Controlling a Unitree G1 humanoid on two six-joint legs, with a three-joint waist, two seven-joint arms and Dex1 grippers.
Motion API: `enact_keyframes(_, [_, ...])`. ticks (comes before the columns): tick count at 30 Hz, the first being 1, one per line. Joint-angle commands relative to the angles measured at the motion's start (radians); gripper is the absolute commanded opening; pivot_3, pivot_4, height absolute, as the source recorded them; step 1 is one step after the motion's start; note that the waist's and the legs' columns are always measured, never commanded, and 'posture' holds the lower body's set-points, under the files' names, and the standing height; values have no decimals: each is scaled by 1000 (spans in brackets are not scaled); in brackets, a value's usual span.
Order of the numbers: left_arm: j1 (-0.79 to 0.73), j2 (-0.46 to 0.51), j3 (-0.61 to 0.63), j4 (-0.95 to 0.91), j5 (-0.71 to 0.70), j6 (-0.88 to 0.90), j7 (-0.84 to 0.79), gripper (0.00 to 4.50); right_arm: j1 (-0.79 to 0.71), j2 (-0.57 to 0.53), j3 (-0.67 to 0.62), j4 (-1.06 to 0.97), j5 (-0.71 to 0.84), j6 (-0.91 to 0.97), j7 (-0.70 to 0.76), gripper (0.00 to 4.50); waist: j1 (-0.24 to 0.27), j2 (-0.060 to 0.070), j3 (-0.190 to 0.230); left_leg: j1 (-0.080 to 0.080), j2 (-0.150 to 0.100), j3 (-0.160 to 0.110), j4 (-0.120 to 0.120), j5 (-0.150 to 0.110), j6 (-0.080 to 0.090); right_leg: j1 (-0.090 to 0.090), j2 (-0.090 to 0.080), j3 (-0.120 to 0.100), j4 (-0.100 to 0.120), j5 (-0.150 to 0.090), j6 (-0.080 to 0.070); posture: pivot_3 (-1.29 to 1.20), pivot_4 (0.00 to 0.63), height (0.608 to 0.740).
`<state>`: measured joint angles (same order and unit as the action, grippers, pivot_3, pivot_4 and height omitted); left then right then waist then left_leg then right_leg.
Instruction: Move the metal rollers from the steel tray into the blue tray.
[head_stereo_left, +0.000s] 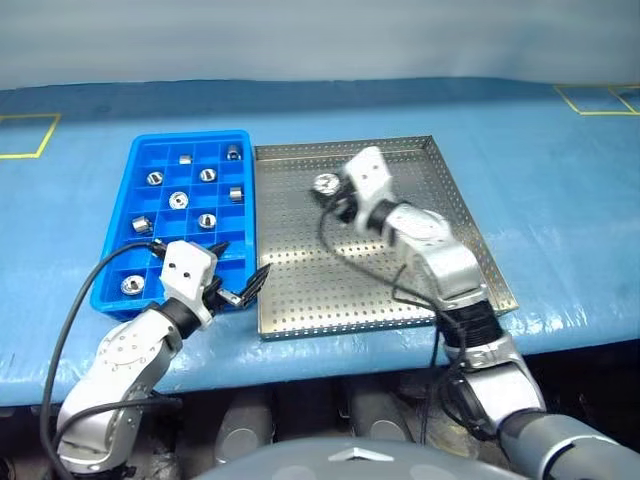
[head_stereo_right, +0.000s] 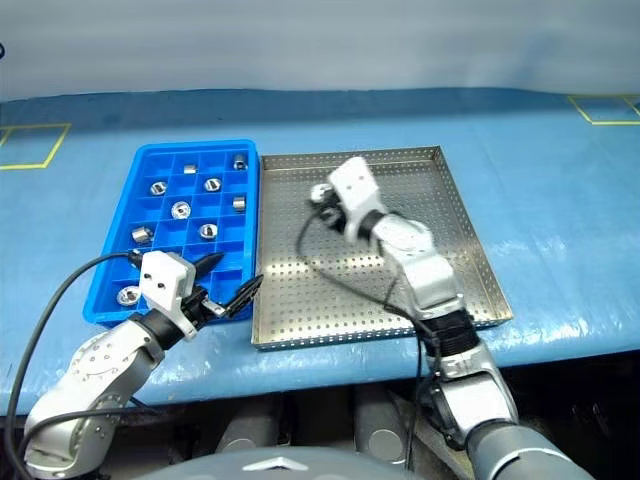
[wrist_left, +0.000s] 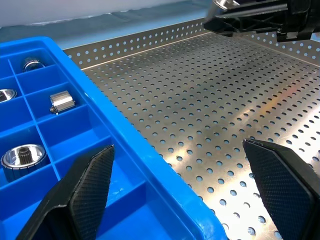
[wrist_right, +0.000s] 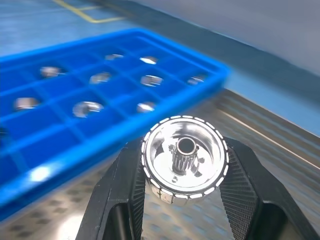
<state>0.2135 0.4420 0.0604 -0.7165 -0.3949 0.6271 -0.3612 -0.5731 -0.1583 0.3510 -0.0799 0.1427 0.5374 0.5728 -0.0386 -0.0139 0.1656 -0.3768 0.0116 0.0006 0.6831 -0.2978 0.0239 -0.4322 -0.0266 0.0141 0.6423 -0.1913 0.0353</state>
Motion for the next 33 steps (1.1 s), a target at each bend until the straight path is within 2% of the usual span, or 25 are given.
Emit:
enact_keyframes(1, [28, 3, 30, -69, -7, -5, 10, 4500, -31, 17, 75, 14, -14, -22, 60, 1710, 15, 0, 0, 0, -1, 0, 0, 0, 0, 0, -1, 0, 0, 0, 0, 39, 150, 740])
enact_keyframes(4, [66, 5, 48, -92, -12, -5, 12, 4500, -51, 39, 95, 73, -33, -52, 68, 1710, 31, -1, 0, 0, -2, 0, 1, -1, 1, 1, -3, 0, -2, 0, 0, 59, 150, 740])
enact_keyframes(16, [158, -7, 103, -153, -15, -6, 33, 4500, -168, 141, 71, 374, -61, -175, 91, 1710, 33, -1, 0, 0, -1, -2, 0, 1, -1, 1, -1, -3, 0, -2, -4, 127, 150, 740])
enact_keyframes(26, [166, -8, 107, -161, -14, -6, 49, 4500, -193, 176, 61, 466, -73, -200, 110, 1710, 46, 0, 0, 0, -1, -2, 0, 1, -2, 1, -2, -3, 0, -2, -4, 139, 150, 740])
enact_keyframes(27, [164, -8, 107, -161, -14, -5, 50, 4500, -192, 177, 59, 473, -79, -211, 104, 2426, 49, 0, 0, 0, -1, -2, 0, 1, -2, 1, -2, -3, 0, -3, -5, 137, 150, 740])
enact_keyframes(29, [162, -7, 104, -159, -14, -5, 51, 4500, -187, 181, 52, 473, -90, -241, 86, 2927, 52, 0, 0, 0, -1, -2, 0, 1, -2, 1, -2, -3, 0, -3, -4, 132, 150, 740])
enact_keyframes(33, [153, -6, 97, -154, -15, -4, 53, 4500, -183, 180, 31, 459, -95, -266, 72, 2927, 52, 0, 0, 0, -1, -2, 0, 1, -2, 1, -2, -3, 0, -3, -4, 122, 150, 740])
